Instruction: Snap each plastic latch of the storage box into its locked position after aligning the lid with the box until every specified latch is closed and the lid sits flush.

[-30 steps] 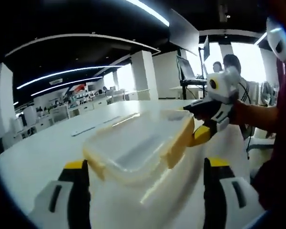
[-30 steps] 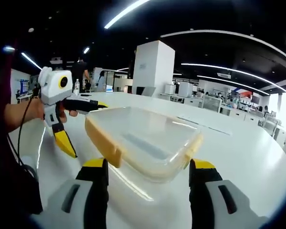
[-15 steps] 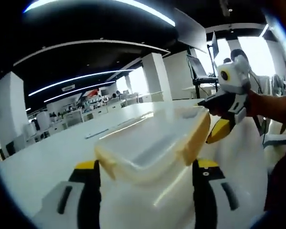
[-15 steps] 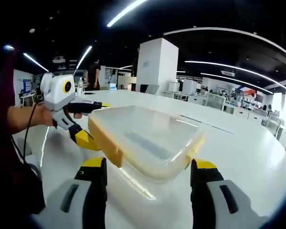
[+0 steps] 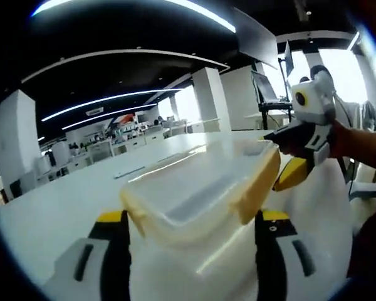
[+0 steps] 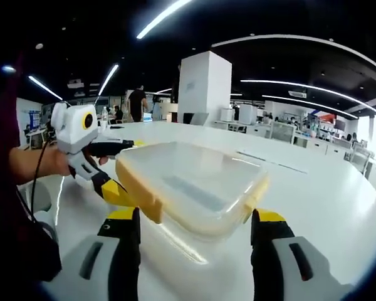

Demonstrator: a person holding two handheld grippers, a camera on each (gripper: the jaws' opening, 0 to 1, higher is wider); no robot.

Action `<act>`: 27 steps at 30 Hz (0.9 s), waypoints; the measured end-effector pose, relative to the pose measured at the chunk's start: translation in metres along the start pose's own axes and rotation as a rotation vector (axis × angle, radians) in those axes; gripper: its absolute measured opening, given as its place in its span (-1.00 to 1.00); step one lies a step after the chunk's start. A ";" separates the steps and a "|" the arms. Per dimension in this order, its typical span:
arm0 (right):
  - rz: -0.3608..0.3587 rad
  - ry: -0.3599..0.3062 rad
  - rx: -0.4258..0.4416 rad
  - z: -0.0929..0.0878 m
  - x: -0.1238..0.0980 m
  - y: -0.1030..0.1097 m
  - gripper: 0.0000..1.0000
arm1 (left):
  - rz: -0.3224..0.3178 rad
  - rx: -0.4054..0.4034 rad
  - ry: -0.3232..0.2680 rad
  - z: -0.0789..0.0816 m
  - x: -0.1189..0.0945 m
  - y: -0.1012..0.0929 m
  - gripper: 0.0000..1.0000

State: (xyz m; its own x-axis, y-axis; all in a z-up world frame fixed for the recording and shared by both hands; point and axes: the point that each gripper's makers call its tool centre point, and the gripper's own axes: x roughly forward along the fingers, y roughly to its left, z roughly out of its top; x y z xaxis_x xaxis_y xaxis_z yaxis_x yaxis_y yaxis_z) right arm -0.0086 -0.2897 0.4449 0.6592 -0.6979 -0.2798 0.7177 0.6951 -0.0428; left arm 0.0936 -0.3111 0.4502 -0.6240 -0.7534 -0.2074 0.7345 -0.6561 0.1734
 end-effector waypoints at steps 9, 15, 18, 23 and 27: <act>-0.003 0.004 -0.006 0.000 -0.001 -0.001 0.40 | -0.003 -0.040 0.021 0.001 0.001 -0.002 0.56; -0.002 0.001 -0.002 0.000 0.000 -0.002 0.39 | -0.013 -0.086 0.039 -0.003 0.001 -0.003 0.53; -0.004 -0.002 -0.002 0.000 0.000 -0.001 0.39 | -0.011 -0.083 0.031 -0.001 0.002 -0.003 0.53; -0.004 -0.001 0.000 0.000 0.000 -0.001 0.38 | -0.028 -0.120 0.043 -0.005 0.003 -0.006 0.52; -0.006 -0.004 -0.003 0.000 0.000 -0.001 0.38 | -0.025 -0.122 0.048 -0.004 0.005 -0.006 0.52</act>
State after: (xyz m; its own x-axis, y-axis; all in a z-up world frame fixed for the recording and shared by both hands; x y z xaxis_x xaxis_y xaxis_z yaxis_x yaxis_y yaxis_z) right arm -0.0095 -0.2899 0.4446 0.6559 -0.7026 -0.2761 0.7209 0.6914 -0.0471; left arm 0.0872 -0.3104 0.4447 -0.6311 -0.7320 -0.2568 0.7478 -0.6621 0.0496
